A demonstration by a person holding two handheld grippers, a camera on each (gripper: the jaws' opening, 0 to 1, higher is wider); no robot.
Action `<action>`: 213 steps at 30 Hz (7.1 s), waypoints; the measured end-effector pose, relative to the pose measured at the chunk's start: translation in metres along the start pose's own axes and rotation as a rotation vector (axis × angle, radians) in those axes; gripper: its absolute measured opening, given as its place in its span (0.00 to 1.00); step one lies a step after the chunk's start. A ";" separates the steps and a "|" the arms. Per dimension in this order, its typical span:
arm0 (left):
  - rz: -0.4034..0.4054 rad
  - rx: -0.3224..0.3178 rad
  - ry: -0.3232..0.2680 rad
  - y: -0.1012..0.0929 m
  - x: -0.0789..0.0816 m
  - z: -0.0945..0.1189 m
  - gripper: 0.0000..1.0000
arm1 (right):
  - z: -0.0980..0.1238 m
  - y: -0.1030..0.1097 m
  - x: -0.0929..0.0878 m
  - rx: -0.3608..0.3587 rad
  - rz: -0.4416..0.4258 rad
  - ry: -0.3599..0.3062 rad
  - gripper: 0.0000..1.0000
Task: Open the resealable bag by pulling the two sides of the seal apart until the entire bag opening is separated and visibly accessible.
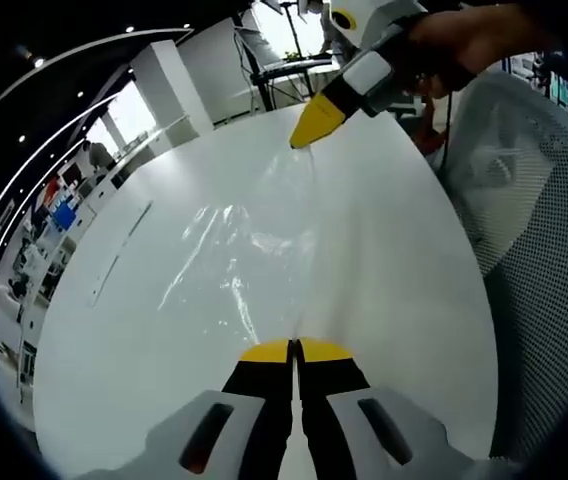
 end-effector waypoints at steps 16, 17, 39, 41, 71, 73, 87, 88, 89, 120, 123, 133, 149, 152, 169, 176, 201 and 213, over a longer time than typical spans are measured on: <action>-0.128 -0.013 0.014 -0.009 0.011 0.017 0.00 | 0.010 0.004 -0.001 -0.033 0.178 -0.030 0.11; -0.130 -0.014 0.016 -0.009 0.010 0.018 0.00 | 0.011 0.005 0.000 -0.028 0.185 -0.033 0.12; -0.129 -0.019 0.019 -0.017 0.022 0.035 0.00 | 0.013 0.063 -0.016 0.200 0.495 0.049 0.21; -0.124 -0.014 0.015 -0.016 0.024 0.037 0.00 | 0.014 0.069 -0.015 0.210 0.506 0.047 0.21; -0.165 0.000 0.009 -0.019 0.049 0.074 0.00 | 0.027 0.148 -0.017 0.329 0.833 0.184 0.18; -0.191 0.000 0.022 -0.020 0.049 0.077 0.00 | 0.026 0.146 -0.017 0.321 0.863 0.196 0.17; -0.234 -0.034 0.032 -0.030 0.053 0.081 0.00 | 0.017 0.140 -0.034 0.345 1.012 0.314 0.06; -0.236 -0.038 0.036 -0.030 0.052 0.080 0.00 | 0.017 0.140 -0.034 0.347 1.010 0.315 0.06; -0.240 -0.036 0.040 -0.031 0.051 0.080 0.00 | 0.017 0.140 -0.034 0.352 0.997 0.316 0.05; -0.128 -0.151 -0.062 -0.038 0.048 0.082 0.03 | 0.019 0.136 -0.045 0.424 1.112 0.389 0.00; -0.117 -0.181 -0.065 -0.040 0.046 0.081 0.03 | 0.020 0.137 -0.047 0.436 1.119 0.393 0.00; -0.114 -0.210 -0.064 -0.042 0.042 0.079 0.01 | 0.022 0.137 -0.051 0.457 1.145 0.411 0.00; -0.122 -0.215 -0.074 -0.046 0.044 0.076 0.00 | 0.021 0.136 -0.055 0.449 1.171 0.430 0.00; -0.110 -0.218 -0.074 -0.047 0.043 0.076 0.00 | 0.020 0.137 -0.055 0.452 1.180 0.435 0.00; -0.077 -0.171 -0.078 -0.051 0.043 0.077 0.00 | 0.021 0.133 -0.059 0.440 1.223 0.460 0.00; -0.071 -0.162 -0.094 -0.048 0.044 0.081 0.00 | 0.021 0.132 -0.055 0.431 1.215 0.447 0.00; -0.090 -0.184 -0.071 -0.050 0.045 0.073 0.00 | 0.019 0.135 -0.056 0.452 1.209 0.452 0.01; -0.051 -0.158 -0.075 -0.049 0.047 0.075 0.00 | 0.021 0.135 -0.054 0.440 1.248 0.442 0.00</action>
Point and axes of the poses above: the point that each gripper's makers call its tool centre point, and the gripper's own axes: z roughly backward along the fingers, y roughly to its left, x roughly out of its top, the point moved 6 cm from there along z, roughly backward along the fingers, and after that the axes turned 1 degree about -z, right-handed, at the moved point
